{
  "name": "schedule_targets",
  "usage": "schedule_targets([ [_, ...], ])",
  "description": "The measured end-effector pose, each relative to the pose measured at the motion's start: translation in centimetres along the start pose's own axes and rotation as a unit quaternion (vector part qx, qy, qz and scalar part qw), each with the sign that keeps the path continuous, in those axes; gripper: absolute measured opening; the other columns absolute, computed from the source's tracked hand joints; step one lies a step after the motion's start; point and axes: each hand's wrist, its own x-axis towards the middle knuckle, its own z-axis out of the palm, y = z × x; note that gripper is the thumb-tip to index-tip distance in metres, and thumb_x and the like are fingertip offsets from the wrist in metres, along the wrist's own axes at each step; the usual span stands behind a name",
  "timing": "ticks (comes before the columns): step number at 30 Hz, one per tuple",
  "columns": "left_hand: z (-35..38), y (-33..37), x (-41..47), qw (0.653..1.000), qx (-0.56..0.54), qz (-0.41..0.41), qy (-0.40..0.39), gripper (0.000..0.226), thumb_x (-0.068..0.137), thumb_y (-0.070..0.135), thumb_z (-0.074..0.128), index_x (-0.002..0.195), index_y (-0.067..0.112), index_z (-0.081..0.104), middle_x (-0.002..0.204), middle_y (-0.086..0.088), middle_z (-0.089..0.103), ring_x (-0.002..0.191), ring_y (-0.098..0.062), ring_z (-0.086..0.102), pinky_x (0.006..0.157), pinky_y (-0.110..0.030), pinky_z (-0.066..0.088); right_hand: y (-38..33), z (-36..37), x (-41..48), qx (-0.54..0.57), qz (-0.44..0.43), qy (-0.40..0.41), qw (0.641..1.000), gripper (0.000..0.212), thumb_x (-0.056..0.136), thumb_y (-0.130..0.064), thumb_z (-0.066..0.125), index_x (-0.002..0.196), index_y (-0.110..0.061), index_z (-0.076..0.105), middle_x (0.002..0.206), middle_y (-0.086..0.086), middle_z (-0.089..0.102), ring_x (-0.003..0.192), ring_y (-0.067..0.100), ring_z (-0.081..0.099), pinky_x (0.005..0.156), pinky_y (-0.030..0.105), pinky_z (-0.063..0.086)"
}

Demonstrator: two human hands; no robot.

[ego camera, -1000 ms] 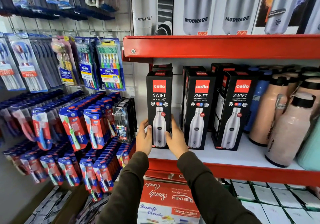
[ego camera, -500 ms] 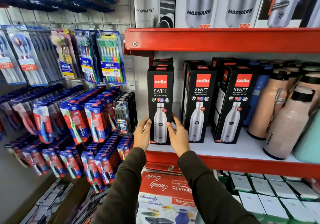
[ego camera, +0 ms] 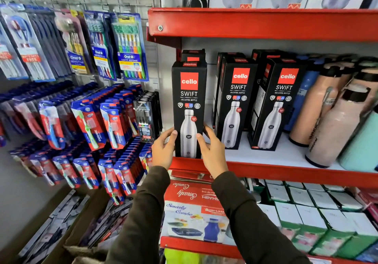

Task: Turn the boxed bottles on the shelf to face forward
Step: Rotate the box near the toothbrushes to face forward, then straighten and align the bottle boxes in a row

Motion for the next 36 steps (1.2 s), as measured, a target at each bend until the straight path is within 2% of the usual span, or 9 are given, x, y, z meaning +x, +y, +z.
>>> schedule_targets([
  [3,-0.1,0.0,-0.3,1.000,0.012,0.007,0.008,0.011,0.090,0.045,0.061,0.094,0.053,0.066,0.107,0.028,0.062,0.115,-0.012,0.062,0.087,-0.029,0.053,-0.4,-0.2,-0.5,-0.011,0.005,-0.004,1.000,0.046,0.097,-0.032,0.052,0.141,-0.021,0.045,0.106,-0.016,0.056,0.102,-0.022,0.049,0.075,-0.009,0.032],
  [7,-0.1,-0.2,-0.5,0.999,0.033,0.014,0.008,0.035,0.092,0.045,0.058,0.123,0.031,0.064,0.113,0.018,0.062,0.122,-0.015,0.058,0.106,-0.044,0.048,-0.6,-0.3,-0.7,-0.017,0.013,-0.016,1.000,0.047,0.098,-0.033,0.050,0.143,-0.023,0.043,0.115,-0.014,0.058,0.096,-0.026,0.052,0.081,-0.006,0.035],
  [10,0.5,-0.1,-1.0,0.999,0.028,0.014,0.022,0.031,0.095,0.041,0.055,0.125,0.035,0.058,0.113,0.020,0.060,0.124,-0.015,0.057,0.102,-0.031,0.048,-0.5,-0.6,-0.6,-0.020,0.015,-0.027,0.999,0.048,0.098,-0.035,0.049,0.144,-0.023,0.040,0.128,-0.009,0.056,0.111,-0.005,0.057,0.087,-0.002,0.035],
  [13,1.8,0.1,-2.3,0.990,0.069,0.082,0.086,0.033,0.098,0.032,0.051,0.131,0.030,0.052,0.128,0.007,0.054,0.121,-0.018,0.057,0.090,-0.013,0.044,-0.2,-1.3,-0.7,-0.015,0.016,-0.009,1.000,0.047,0.098,-0.036,0.049,0.143,-0.026,0.040,0.146,-0.001,0.044,0.125,0.015,0.053,0.105,0.024,0.041],
  [17,4.3,0.6,-4.1,0.953,0.111,0.202,0.195,0.035,0.100,0.022,0.046,0.136,0.022,0.046,0.128,-0.001,0.047,0.118,-0.021,0.051,0.101,-0.033,0.044,0.2,-3.8,-0.7,-0.007,-0.008,0.082,0.997,0.038,0.099,-0.032,0.049,0.137,-0.030,0.044,0.139,-0.003,0.042,0.128,0.013,0.046,0.108,0.038,0.042],
  [20,7.1,1.1,-5.0,0.941,0.137,0.265,0.159,0.036,0.100,0.014,0.045,0.135,0.024,0.046,0.126,0.006,0.046,0.121,-0.014,0.045,0.106,-0.027,0.036,0.9,-6.1,0.1,-0.007,-0.008,0.137,0.991,0.041,0.099,-0.031,0.049,0.138,-0.026,0.042,0.137,-0.002,0.040,0.129,0.009,0.042,0.109,0.031,0.037],
  [24,11.1,1.9,-5.1,0.945,0.146,0.293,0.026,0.038,0.102,0.016,0.036,0.138,0.023,0.045,0.130,0.003,0.046,0.124,-0.013,0.047,0.109,-0.028,0.038,2.2,-8.3,2.1,-0.020,0.033,0.114,0.993,0.049,0.101,-0.028,0.045,0.147,-0.019,0.032,0.151,0.007,0.031,0.139,0.018,0.035,0.113,0.030,0.028],
  [29,15.1,2.5,-2.7,0.969,0.166,0.183,-0.018,0.047,0.103,0.009,0.035,0.150,0.008,0.030,0.155,-0.011,0.032,0.146,-0.019,0.029,0.116,-0.010,0.015,3.7,-9.5,4.8,-0.042,0.090,0.060,0.993,0.050,0.103,-0.022,0.038,0.150,-0.010,0.026,0.156,0.013,0.029,0.144,0.024,0.029,0.115,0.030,0.022],
  [36,16.4,1.5,0.4,0.990,0.119,-0.046,-0.053,0.046,0.105,0.022,0.032,0.150,0.010,0.033,0.156,-0.012,0.038,0.144,-0.027,0.036,0.117,-0.029,0.026,5.4,-10.2,6.0,-0.065,0.128,0.027,0.989,0.051,0.102,-0.029,0.040,0.148,-0.008,0.030,0.152,0.015,0.039,0.141,0.029,0.036,0.111,0.033,0.028],
])
